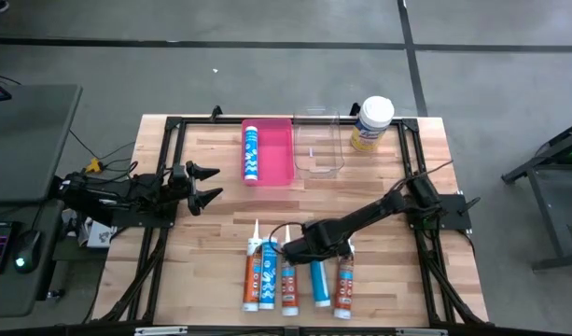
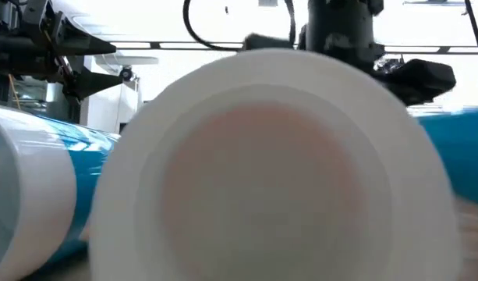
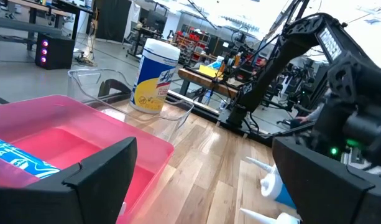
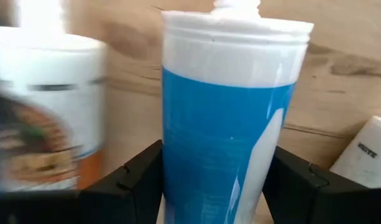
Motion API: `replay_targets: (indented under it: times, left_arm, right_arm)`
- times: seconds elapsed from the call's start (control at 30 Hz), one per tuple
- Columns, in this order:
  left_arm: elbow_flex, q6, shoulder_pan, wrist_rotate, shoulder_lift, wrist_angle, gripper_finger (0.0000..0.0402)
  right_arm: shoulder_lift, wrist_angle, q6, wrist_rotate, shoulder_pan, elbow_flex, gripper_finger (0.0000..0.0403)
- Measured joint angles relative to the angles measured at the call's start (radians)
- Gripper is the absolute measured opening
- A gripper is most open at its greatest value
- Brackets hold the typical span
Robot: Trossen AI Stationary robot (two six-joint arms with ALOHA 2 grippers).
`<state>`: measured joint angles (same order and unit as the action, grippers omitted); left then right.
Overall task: Pick & place silicon tubes, Sealant and Lysol wipes
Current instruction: Put the right blue sealant into the red bin
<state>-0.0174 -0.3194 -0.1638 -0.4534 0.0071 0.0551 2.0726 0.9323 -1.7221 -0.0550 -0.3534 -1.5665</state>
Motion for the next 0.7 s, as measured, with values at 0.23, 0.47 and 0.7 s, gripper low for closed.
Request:
replay_targets:
  times: [0.23, 0.47, 0.7]
  left_arm:
    - [0.000, 0.000, 0.000, 0.000, 0.000, 0.000, 0.0370]
    - [0.000, 0.000, 0.000, 0.000, 0.000, 0.000, 0.0370]
    - [0.000, 0.000, 0.000, 0.000, 0.000, 0.000, 0.0370]
  right_arm:
    - [-0.091, 0.055, 0.056, 0.054, 0.022, -0.001, 0.0213]
    - [-0.215, 0.067, 0.157, 0.150, 0.079, -0.002, 0.0213]
    - [-0.304, -0.006, 0.382, 0.185, 0.216, -0.003, 0.0213]
